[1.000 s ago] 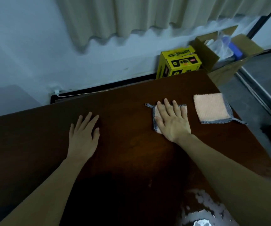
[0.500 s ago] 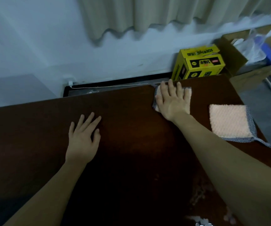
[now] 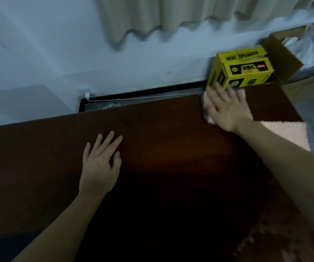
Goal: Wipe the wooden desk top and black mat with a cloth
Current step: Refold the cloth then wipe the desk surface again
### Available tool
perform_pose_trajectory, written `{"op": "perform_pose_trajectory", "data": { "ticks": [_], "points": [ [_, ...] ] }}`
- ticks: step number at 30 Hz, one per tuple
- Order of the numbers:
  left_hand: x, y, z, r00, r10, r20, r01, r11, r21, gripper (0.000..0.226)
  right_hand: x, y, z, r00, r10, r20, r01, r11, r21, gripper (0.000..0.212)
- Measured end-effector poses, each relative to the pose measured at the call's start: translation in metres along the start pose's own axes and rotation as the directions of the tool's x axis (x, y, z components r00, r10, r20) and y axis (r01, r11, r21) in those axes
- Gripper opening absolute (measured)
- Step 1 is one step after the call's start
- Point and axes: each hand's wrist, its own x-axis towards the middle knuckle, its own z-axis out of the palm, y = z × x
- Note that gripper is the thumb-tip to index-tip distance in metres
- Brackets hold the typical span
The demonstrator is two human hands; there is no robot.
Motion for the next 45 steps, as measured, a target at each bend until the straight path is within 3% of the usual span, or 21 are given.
{"op": "perform_pose_trajectory", "data": {
  "ticks": [2, 4, 8, 11, 13, 15, 17, 21, 24, 29, 32, 34, 36, 39, 41, 45],
  "points": [
    [0.001, 0.001, 0.000, 1.000, -0.006, -0.004, 0.006, 1.000, 0.001, 0.048, 0.017, -0.014, -0.005, 0.987, 0.162, -0.018, -0.159, 0.983, 0.094, 0.063],
    [-0.001, 0.002, 0.001, 1.000, -0.004, -0.007, 0.004, 1.000, 0.003, 0.046, 0.003, -0.053, -0.002, 0.989, 0.147, -0.010, -0.145, 0.985, 0.091, 0.064],
    [-0.001, 0.002, 0.000, 1.000, 0.003, -0.021, -0.002, 1.000, 0.009, 0.049, -0.085, -0.137, 0.016, 0.972, -0.233, 0.018, 0.233, 0.972, -0.012, 0.065],
    [-0.002, 0.002, -0.001, 1.000, 0.003, -0.011, -0.002, 1.000, 0.023, 0.048, -0.137, -0.142, 0.019, 0.827, -0.555, 0.086, 0.556, 0.831, 0.019, 0.064],
    [-0.001, 0.002, -0.003, 1.000, -0.010, -0.001, 0.010, 1.000, 0.024, 0.049, -0.120, -0.119, 0.020, 0.778, -0.624, 0.073, 0.625, 0.780, 0.011, 0.065],
    [-0.001, 0.003, -0.002, 1.000, -0.010, 0.002, 0.010, 1.000, 0.025, 0.048, -0.079, -0.094, 0.019, 0.853, -0.522, 0.015, 0.521, 0.851, -0.056, 0.066],
    [0.000, 0.003, -0.002, 1.000, -0.008, -0.005, 0.008, 1.000, 0.025, 0.047, -0.031, -0.071, 0.011, 0.953, -0.304, -0.013, 0.303, 0.951, -0.064, 0.066],
    [0.000, 0.001, -0.001, 1.000, -0.009, -0.004, 0.009, 1.000, 0.001, 0.047, 0.017, -0.079, 0.001, 0.999, -0.021, -0.043, 0.022, 0.999, 0.030, 0.063],
    [-0.001, 0.001, -0.001, 1.000, -0.007, -0.014, 0.007, 1.000, -0.012, 0.047, -0.002, -0.125, 0.006, 0.998, -0.048, -0.047, 0.050, 0.998, 0.037, 0.064],
    [-0.001, 0.005, -0.007, 0.996, -0.076, -0.043, 0.072, 0.993, -0.095, 0.054, -0.091, -0.189, 0.016, 0.950, -0.312, 0.028, 0.313, 0.950, -0.012, 0.064],
    [-0.002, 0.005, -0.008, 0.997, -0.054, -0.062, 0.048, 0.995, -0.082, 0.055, -0.138, -0.184, 0.017, 0.863, -0.499, 0.081, 0.500, 0.866, 0.005, 0.065],
    [-0.003, 0.004, -0.009, 0.997, -0.045, -0.060, 0.040, 0.996, -0.076, 0.054, -0.140, -0.162, 0.016, 0.838, -0.537, 0.096, 0.537, 0.843, 0.026, 0.065],
    [-0.002, 0.002, -0.009, 0.998, -0.031, -0.058, 0.026, 0.996, -0.080, 0.053, -0.120, -0.138, 0.016, 0.884, -0.462, 0.070, 0.462, 0.887, 0.012, 0.066],
    [-0.003, -0.001, -0.007, 0.994, 0.008, -0.105, -0.022, 0.990, -0.138, 0.051, -0.069, -0.115, 0.016, 0.977, -0.214, 0.016, 0.214, 0.977, -0.021, 0.070],
    [-0.005, 0.001, -0.008, 0.987, -0.006, -0.163, -0.030, 0.975, -0.218, 0.049, -0.038, -0.115, 0.009, 0.997, -0.072, 0.001, 0.072, 0.997, 0.002, 0.065],
    [-0.014, -0.026, -0.022, 0.976, -0.044, -0.211, -0.002, 0.978, -0.210, 0.046, -0.018, -0.177, 0.008, 1.000, -0.018, -0.019, 0.019, 0.999, 0.049, 0.063]
  ]
}}
